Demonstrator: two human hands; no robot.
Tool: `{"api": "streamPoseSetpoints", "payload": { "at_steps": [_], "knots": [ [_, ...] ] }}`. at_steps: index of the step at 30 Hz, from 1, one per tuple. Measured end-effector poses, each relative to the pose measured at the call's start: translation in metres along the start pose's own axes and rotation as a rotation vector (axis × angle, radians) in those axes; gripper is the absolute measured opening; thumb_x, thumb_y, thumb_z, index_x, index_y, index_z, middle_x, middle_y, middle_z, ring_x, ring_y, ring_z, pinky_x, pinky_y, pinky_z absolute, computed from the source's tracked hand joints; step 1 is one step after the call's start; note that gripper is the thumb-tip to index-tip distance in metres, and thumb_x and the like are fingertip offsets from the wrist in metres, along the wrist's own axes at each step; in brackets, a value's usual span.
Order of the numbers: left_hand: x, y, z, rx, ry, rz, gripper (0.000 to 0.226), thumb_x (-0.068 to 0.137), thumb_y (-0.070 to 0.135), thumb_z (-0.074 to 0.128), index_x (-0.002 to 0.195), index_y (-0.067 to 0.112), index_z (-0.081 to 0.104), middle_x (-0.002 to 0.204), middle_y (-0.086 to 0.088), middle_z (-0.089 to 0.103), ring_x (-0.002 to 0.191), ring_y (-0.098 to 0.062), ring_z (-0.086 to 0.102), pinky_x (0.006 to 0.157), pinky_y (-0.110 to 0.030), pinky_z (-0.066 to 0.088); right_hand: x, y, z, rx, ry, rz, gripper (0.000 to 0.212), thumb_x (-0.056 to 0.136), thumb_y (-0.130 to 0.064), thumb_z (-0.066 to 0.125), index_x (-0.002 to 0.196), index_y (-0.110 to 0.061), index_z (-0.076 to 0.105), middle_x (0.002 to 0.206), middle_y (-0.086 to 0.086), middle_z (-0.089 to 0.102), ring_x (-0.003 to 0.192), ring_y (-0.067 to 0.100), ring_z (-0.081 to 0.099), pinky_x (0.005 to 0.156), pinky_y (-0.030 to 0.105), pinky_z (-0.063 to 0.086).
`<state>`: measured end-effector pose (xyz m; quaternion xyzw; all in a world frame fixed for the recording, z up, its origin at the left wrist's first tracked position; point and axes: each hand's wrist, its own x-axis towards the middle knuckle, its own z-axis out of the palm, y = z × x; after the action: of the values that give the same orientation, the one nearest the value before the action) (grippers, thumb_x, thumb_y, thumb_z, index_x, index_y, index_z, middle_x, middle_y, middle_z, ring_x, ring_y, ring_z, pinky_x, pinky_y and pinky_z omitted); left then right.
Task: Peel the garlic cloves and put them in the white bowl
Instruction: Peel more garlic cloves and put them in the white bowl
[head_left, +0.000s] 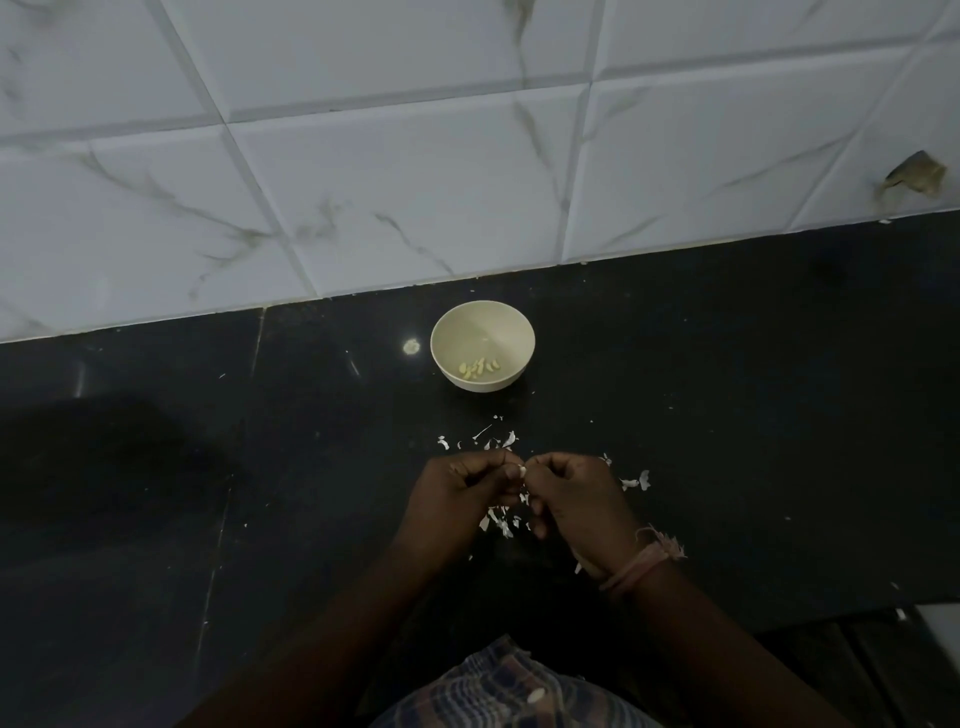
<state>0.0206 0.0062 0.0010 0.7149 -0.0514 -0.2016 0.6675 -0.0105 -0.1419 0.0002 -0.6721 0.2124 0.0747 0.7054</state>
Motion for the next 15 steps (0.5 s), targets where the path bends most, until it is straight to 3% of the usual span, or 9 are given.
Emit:
{"api": "streamPoseSetpoints", "payload": {
  "at_steps": [4,10,15],
  "knots": [
    [0.002,0.000,0.001,-0.036,-0.007,-0.027,0.015,0.098,0.004,0.063,0.094,0.002,0.077,0.090,-0.018,0.075,0.083,-0.016,0.070,0.082,-0.030,0.059,0.000,0.001,0.001,0.061,-0.011,0.031,0.020,0.097,-0.006,0.057,0.081,-0.002,0.069,0.052,0.009,0.052,0.037,0.020,0.045,0.042,0.023,0.037],
    [0.001,0.001,0.013,-0.049,0.177,-0.052,0.009,0.095,0.005,0.068,0.093,0.011,0.075,0.085,-0.003,0.078,0.071,-0.013,0.073,0.065,-0.023,0.056,0.002,-0.001,0.007,0.183,-0.007,0.060,0.021,0.099,-0.007,0.056,0.093,0.011,0.064,0.060,0.017,0.052,0.045,0.024,0.049,0.045,0.028,0.043],
    [-0.001,0.002,0.017,-0.152,0.174,-0.043,0.016,0.097,0.001,0.063,0.099,0.009,0.076,0.091,-0.006,0.079,0.084,-0.020,0.076,0.074,-0.024,0.059,0.001,-0.004,0.008,0.027,0.048,-0.004,0.016,0.098,-0.009,0.057,0.093,0.003,0.067,0.062,0.010,0.066,0.045,0.020,0.055,0.045,0.026,0.045]
  ]
}}
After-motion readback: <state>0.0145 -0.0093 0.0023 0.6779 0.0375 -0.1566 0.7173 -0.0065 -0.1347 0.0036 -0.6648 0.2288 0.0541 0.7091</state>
